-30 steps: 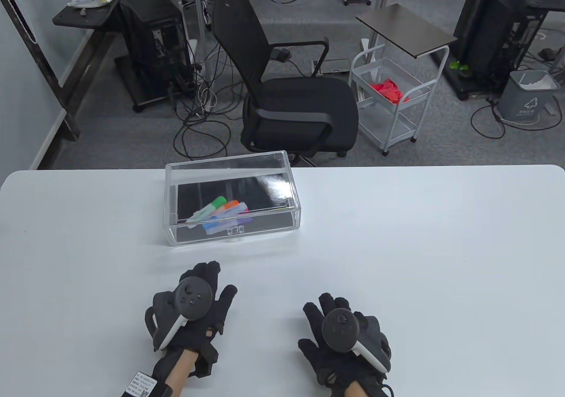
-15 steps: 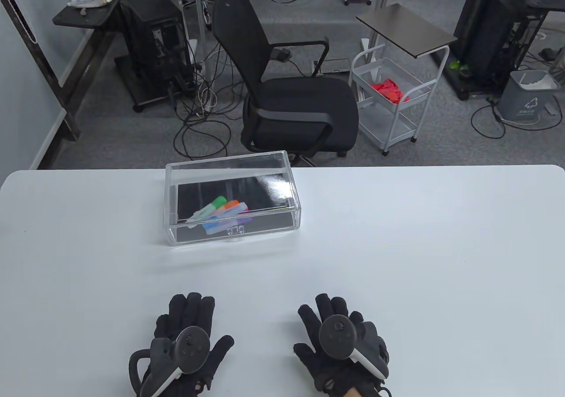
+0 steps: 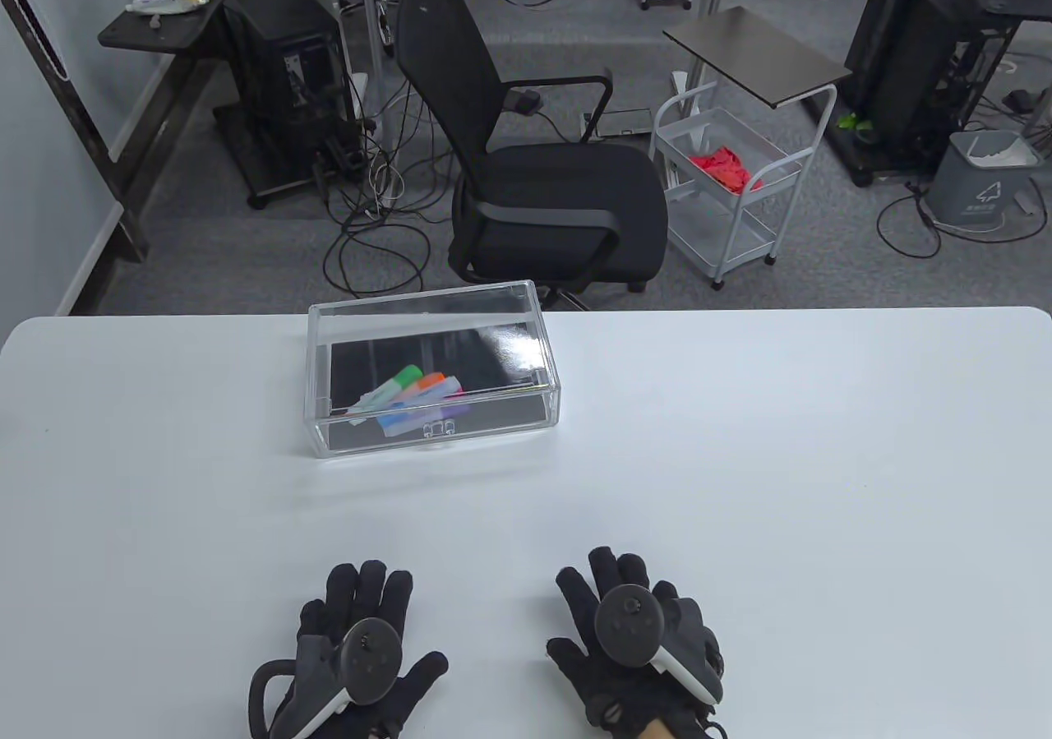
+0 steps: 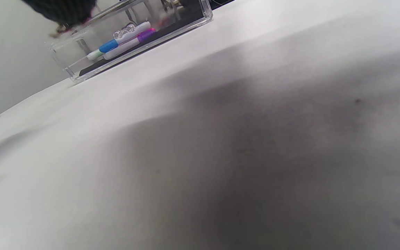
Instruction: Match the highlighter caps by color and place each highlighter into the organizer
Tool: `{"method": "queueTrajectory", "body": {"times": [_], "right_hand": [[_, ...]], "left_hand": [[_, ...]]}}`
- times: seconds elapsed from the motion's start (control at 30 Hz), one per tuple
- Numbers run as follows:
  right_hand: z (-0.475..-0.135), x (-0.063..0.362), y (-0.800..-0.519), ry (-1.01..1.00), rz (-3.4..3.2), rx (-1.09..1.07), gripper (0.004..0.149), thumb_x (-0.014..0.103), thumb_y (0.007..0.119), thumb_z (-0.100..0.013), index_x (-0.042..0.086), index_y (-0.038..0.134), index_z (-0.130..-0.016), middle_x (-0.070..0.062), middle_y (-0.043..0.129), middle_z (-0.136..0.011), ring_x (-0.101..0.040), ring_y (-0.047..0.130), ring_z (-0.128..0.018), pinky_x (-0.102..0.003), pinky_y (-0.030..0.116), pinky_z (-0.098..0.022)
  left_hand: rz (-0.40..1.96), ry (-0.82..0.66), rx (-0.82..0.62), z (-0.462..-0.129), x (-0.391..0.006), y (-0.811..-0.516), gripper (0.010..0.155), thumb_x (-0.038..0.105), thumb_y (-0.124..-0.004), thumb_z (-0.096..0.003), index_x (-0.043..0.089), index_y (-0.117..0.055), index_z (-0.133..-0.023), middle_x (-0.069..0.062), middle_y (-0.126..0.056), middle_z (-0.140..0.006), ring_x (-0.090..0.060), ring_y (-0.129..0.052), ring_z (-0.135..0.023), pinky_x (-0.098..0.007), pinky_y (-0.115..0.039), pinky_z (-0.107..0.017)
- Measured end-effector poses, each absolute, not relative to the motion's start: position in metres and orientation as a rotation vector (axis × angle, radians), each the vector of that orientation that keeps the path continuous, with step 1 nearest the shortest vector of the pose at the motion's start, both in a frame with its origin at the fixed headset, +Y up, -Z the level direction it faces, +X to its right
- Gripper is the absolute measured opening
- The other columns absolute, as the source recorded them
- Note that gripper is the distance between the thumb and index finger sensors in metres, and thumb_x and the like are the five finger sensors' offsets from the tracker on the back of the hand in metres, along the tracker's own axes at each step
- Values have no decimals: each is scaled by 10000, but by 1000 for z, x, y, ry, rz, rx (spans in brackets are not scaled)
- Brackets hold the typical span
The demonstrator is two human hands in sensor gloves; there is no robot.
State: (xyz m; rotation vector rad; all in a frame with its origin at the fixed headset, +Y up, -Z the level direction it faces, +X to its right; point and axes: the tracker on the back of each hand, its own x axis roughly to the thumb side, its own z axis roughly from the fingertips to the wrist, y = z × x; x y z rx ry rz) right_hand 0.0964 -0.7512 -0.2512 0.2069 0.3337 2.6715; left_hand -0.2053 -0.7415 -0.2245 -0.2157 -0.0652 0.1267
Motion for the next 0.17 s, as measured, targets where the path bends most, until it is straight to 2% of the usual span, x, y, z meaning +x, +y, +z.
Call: {"method": "queueTrajectory", "body": {"times": [0.17], "right_hand": [[-253, 96, -754, 353, 2673, 201, 740, 520, 731, -419, 406, 317, -1022, 58, 40, -1108, -293, -6, -1028, -658, 36, -668]], "left_hand": [[128, -55, -227, -225, -207, -743, 938, 869, -505, -375, 435, -110, -1107, 129, -52, -1204, -263, -55, -1175, -562, -258, -823]]}}
